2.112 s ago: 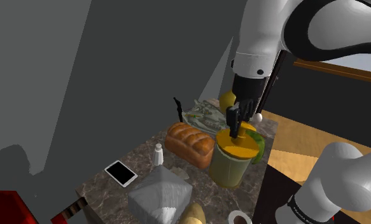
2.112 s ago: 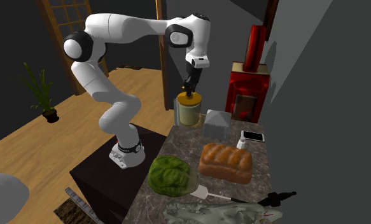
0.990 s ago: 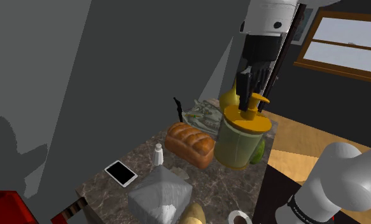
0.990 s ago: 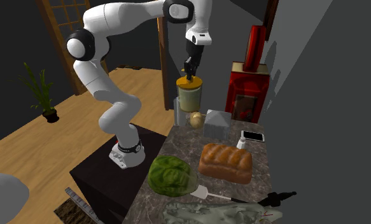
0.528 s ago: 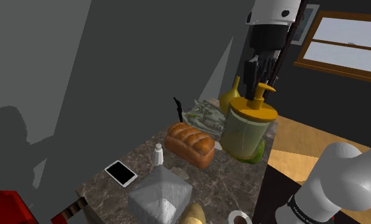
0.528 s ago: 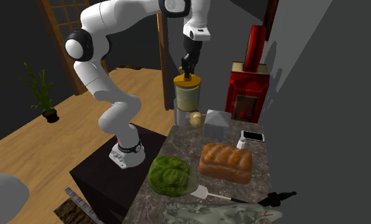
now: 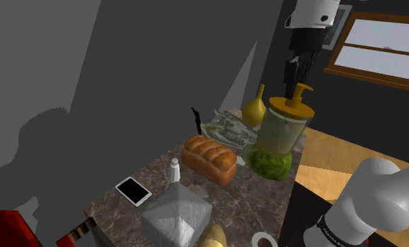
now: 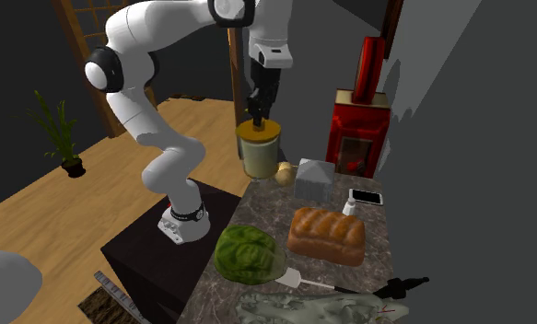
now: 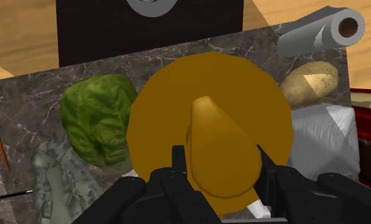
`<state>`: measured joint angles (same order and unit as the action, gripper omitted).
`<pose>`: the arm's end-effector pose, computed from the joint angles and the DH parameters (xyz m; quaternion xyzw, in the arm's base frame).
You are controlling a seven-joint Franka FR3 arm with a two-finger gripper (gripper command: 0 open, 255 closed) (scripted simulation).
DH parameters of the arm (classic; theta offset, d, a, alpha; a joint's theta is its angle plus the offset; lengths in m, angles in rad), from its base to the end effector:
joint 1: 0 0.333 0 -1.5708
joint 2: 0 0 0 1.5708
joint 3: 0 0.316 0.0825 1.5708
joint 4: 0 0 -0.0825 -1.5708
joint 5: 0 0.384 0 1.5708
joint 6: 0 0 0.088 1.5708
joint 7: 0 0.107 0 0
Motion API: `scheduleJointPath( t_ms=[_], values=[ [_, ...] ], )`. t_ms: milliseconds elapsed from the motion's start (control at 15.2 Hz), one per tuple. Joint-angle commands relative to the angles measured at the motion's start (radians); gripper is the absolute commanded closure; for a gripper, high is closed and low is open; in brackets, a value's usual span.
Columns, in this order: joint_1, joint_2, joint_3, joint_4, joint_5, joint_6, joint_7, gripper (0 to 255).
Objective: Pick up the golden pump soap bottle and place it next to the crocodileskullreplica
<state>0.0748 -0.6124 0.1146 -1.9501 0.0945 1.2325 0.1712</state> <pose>0.3071 0.0887 0.6903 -0.9984 -0.0102 0.0558 0.0031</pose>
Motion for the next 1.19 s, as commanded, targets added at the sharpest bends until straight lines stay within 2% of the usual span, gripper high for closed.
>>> scheduleJointPath(
  t_ms=[0, 594, 1122],
  values=[
    [-0.009, -0.014, -0.039, -0.019, -0.028, 0.001, -0.050, 255],
    [-0.055, 0.013, -0.225, 0.004, -0.163, 0.006, -0.281, 255],
    [-0.090, 0.110, -0.393, 0.096, -0.258, 0.030, -0.488, 255]
  ],
)
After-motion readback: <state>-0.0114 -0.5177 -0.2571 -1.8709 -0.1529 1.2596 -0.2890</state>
